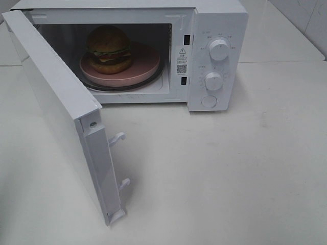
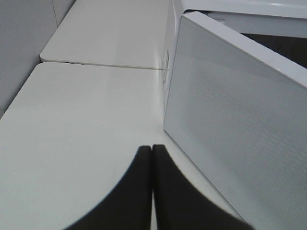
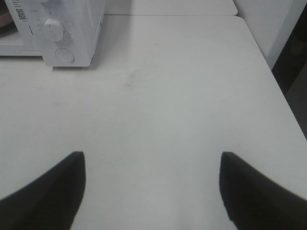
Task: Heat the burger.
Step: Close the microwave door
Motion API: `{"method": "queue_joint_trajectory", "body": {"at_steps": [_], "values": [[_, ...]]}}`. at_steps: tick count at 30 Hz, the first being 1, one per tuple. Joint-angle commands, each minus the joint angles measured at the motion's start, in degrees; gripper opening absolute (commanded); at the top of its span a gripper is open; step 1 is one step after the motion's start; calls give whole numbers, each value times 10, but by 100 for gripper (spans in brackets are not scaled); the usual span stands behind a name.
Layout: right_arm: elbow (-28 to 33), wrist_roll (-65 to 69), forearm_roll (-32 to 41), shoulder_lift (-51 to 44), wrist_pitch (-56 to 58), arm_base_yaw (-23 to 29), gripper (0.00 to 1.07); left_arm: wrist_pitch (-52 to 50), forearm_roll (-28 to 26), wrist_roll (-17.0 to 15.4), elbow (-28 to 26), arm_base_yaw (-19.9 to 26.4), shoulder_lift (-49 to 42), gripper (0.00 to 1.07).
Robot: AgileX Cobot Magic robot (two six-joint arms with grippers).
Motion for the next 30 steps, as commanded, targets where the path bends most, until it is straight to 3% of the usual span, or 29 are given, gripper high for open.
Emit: {"method": "queue_joint_trajectory", "body": {"at_steps": [1,4,6,14,23,25,27,28,29,30], "values": [[2,-1,1,-17,-1,-5,75,-118,0,19,26,1,44,0],[2,-1,1,-17,-1,-5,75,-140,0,29,33,1,52,0],[2,-1,1,-17,-1,-5,75,-237,0,49,58,1,93,0],[2,-1,1,-17,-1,-5,75,-376,0,48,97,1,180,0],[2,-1,1,-17,-1,-5,75,-470,33,34,99,1,262,0],[2,-1,1,-17,-1,-5,75,-519,91,-18,99,1,317,0],[2,-1,1,-17,-1,-5,75,-528,109,-31,99,1,331,0],[2,-1,1,-17,-1,-5,75,-548,147,-61,99,1,352,0],[2,-1,1,-17,-1,-5,75,-548,147,-61,99,1,352,0],[2,-1,1,-17,-1,-5,75,-570,181,-85,99,1,376,0]]}}
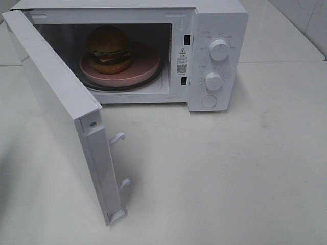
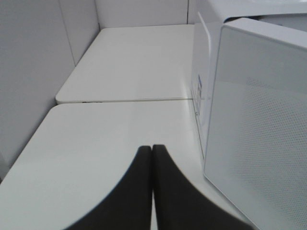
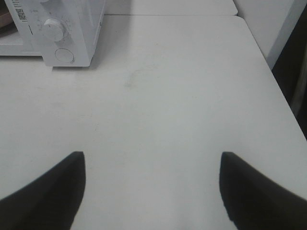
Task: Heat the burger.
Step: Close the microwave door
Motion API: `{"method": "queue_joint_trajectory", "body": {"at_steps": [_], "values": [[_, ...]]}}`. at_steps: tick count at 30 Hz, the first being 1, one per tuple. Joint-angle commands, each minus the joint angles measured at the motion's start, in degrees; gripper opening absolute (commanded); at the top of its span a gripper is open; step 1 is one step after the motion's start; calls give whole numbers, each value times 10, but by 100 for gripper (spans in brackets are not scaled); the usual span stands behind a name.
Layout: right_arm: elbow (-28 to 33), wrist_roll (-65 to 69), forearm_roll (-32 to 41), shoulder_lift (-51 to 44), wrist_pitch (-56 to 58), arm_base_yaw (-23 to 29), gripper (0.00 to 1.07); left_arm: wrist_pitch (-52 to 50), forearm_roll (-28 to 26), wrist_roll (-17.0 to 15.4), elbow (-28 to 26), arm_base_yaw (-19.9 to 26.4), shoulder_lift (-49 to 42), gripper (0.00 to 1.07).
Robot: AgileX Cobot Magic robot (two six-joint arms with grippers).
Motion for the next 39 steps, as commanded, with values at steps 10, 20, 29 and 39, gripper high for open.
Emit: {"method": "queue_joint_trajectory", "body": {"at_steps": [10,20,29,39], "values": [[2,-1,1,-17,-1,-5,75,-107,91,-68,1,-26,107,0],[2,-1,1,-17,-1,-5,75,-180,61,-58,-2,-111,198,0],[2,-1,1,-17,-1,-5,75,-198,36,-58,-28,-160,244,0],[2,-1,2,-17,-1,-5,75,-197,-2,-56,-84,-220,284,0]]}}
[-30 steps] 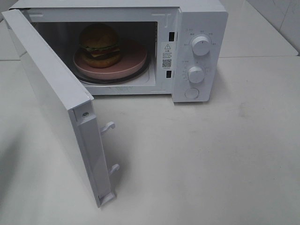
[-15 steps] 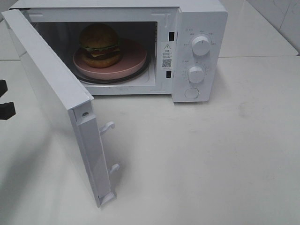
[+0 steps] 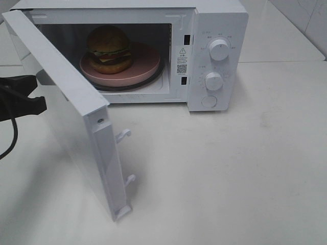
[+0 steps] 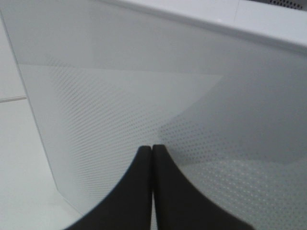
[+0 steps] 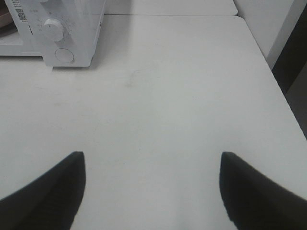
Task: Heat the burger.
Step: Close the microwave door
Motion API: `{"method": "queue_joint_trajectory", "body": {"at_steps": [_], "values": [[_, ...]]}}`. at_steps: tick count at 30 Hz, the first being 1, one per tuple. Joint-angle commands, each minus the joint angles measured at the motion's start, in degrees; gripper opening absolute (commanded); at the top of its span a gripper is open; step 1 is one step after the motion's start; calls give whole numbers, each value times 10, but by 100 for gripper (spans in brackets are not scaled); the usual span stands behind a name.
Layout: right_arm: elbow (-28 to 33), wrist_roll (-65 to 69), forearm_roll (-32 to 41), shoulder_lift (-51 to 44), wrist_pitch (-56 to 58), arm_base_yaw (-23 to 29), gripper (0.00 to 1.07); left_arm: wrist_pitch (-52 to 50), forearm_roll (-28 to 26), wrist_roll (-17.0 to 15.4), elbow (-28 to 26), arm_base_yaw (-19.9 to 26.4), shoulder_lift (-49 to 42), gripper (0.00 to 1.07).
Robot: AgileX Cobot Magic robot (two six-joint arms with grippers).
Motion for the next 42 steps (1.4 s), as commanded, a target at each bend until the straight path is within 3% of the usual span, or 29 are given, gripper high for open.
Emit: {"method": "queue_joint_trajectory", "body": {"at_steps": [1,5,13,14,15,17,20,22,27,33,42], "values": [[2,-1,2,-17,-1,-5,75,-10,-4,1,-34,-26,22,0],[2,-1,2,-17,-1,-5,75,-10,-7,1,-55,-49,38,0],[2,-1,2,-17,-1,-5,75,11,-69,15,-126,-105,88,0],[2,-1,2,-17,-1,-5,75,12,-93,38,-144,-123,100,0],[2,-1,2,-17,-1,-5,75,12,-93,38,-144,-123,100,0],[2,-1,2,-17,-1,-5,75,25,-148,84,-184,-155,123,0],[2,-1,2,-17,-1,-5,75,28,-166,95,-195,-164,130,0],[2,-1,2,-17,-1,-5,75,39,-224,131,-235,-194,156,0],[2,-1,2,-17,-1,-5,75,44,-282,178,-286,-222,188,0],[2,-1,2,-17,-1,-5,75,64,-320,206,-351,-238,226,0],[2,-1,2,-17,-1,-5,75,100,-325,207,-417,-238,260,0]]}}
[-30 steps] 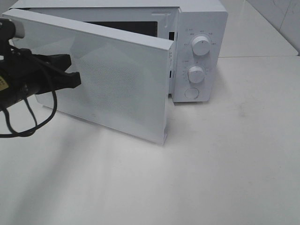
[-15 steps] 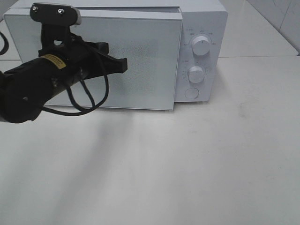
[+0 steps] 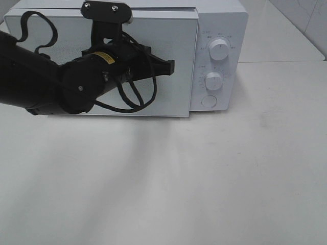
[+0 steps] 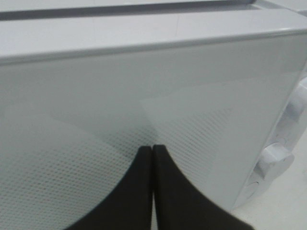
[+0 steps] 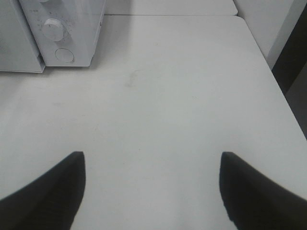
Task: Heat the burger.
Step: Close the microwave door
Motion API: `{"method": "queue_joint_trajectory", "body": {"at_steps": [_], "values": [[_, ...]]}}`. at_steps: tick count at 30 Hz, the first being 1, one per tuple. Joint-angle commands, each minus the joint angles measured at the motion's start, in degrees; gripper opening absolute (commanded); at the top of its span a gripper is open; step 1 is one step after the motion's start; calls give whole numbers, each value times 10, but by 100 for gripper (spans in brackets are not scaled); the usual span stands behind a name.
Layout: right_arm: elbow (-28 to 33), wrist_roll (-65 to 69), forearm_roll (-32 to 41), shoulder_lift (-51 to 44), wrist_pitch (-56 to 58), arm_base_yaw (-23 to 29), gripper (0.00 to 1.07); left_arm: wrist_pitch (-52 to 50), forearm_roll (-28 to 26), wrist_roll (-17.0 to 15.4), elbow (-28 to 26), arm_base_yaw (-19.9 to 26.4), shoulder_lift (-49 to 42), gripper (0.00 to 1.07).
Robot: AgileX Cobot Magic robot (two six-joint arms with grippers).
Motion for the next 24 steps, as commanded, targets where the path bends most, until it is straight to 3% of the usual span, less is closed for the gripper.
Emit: {"method": "queue_joint_trajectory", "body": {"at_steps": [1,8,15,24], "values": [[2,-1,2,-17,-1,-5,75,-14,-14,3,-38,6,14,0],[2,-1,2,-17,-1,-5,75,-6,-17,6,-77,6,38,0],[2,-1,2,-17,-1,-5,75,-3,-45,37,-111,6,60,0],[2,-1,2,-17,-1,-5,75,36,-49,49,-117,3,46,0]]}}
